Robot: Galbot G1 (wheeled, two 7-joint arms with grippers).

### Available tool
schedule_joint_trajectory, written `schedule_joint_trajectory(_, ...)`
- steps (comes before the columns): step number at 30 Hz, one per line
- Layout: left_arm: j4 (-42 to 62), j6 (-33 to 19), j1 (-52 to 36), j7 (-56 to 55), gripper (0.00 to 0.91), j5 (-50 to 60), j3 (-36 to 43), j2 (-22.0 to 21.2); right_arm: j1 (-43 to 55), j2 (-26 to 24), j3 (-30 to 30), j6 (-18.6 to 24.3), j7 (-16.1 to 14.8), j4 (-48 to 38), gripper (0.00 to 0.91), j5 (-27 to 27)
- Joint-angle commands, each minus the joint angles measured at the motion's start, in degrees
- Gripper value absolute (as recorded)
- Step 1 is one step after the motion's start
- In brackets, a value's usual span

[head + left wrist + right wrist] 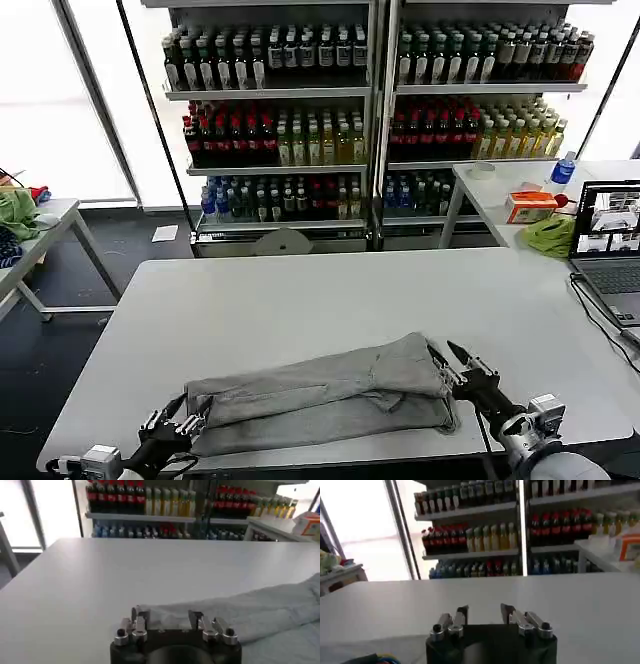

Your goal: Fold and organize the clothes.

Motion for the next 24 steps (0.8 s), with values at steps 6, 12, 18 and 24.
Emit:
schedule_joint_trajectory(6, 3.1, -7.3, 0.4, -1.9, 0.907, 7.5, 2.0, -8.0, -1.6, 1.1, 2.5, 21.2, -3.6, -3.3, 0.907, -6.3)
schedule_joint_trajectory(12, 5.9, -8.6, -0.5, -3.3, 0.907, 7.8, 5.0, -10.7, -1.8, 1.3, 2.8, 21.5, -2.5, -3.0, 0.907, -6.3)
schedule_joint_trajectory(18, 9.8, -10.0, -2.1, -3.4, 0.655, 8.3, 5.9, -12.4, -1.6, 1.2, 2.5, 21.0, -1.7, -1.6, 0.907, -5.7)
schedule_joint_trajectory(24, 12.3, -10.7, -2.5, -3.2, 0.252, 8.2, 5.6, -12.9, -1.6, 0.9, 2.1, 20.3, -1.7, -0.6, 0.907, -4.9)
